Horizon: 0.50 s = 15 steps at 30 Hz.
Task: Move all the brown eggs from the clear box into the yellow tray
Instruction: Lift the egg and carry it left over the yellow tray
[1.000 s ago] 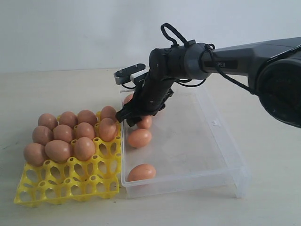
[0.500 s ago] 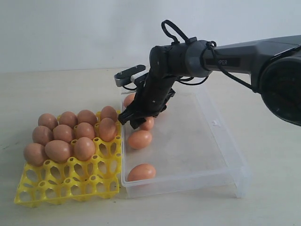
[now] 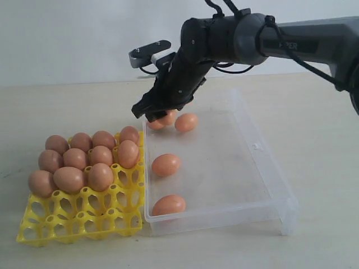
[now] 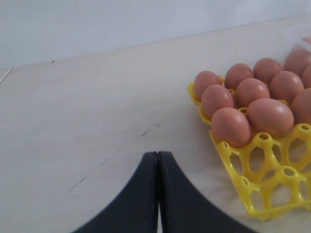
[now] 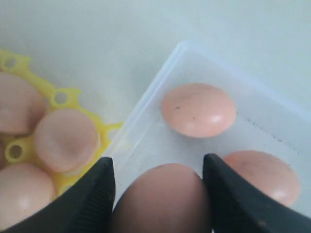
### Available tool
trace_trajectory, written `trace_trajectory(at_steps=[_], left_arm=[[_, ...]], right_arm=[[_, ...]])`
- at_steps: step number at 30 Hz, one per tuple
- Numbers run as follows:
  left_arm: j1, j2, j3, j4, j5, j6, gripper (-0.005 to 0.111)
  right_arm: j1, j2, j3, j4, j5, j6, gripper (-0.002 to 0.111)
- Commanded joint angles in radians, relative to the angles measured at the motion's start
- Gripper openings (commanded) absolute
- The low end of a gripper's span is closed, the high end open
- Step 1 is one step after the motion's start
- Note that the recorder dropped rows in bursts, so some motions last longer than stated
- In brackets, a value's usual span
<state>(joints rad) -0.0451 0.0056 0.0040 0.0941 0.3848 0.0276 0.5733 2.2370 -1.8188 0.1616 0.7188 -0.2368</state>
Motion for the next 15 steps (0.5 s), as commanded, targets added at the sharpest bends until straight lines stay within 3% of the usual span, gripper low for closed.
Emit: trace_trajectory(at_steps=[1,6,15], left_arm=[[-0.005,-0.006,-0.004,-0.003,-0.006,-0.004,0.000],[-0.005,-0.006,-0.004,-0.003,-0.006,-0.004,0.000],[-0.005,-0.006,-0.004,-0.003,-0.006,-0.004,0.000]], right_arm=[[0.020,-0.065,0.058,0.033,-0.084,-0.044,0.000],[0.020,-0.149,0.265,0.111,-0.301,-0.082,0.000],[0.065,-0.322,0.606,0.411,-0.719,-0.367,0.000]])
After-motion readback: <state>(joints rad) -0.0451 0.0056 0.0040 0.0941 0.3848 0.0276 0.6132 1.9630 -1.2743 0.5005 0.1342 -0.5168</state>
